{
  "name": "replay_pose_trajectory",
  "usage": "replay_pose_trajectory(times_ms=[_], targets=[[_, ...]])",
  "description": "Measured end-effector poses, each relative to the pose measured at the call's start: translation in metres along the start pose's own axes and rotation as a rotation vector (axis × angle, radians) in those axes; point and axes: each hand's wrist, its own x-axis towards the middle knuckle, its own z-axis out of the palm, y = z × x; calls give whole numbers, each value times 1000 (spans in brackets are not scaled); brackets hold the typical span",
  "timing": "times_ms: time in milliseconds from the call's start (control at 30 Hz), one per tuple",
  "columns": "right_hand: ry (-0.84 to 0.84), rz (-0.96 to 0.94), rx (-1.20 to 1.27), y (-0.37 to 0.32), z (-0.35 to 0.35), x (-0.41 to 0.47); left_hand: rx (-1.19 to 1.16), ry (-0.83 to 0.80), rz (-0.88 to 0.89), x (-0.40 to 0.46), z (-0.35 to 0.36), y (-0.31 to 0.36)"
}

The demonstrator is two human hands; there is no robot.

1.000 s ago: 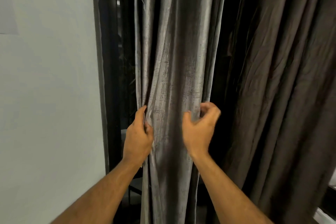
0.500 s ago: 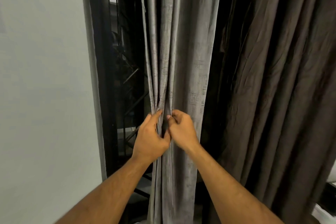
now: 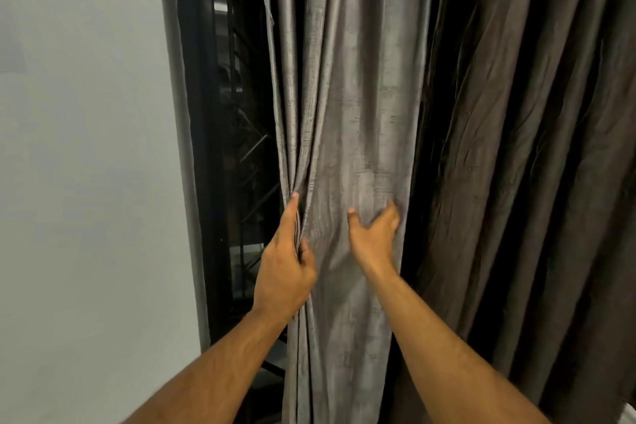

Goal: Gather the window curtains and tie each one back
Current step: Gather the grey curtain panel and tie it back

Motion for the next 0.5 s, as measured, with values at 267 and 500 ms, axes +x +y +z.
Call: replay_pose_trajectory(times_ms=[267,500], targets=[[137,95,-11,-11,-11,35,0,-38,-113,1,-11,-8],[-306,55,353,-7,-15,4,57,-27,-140,5,-8,-11]])
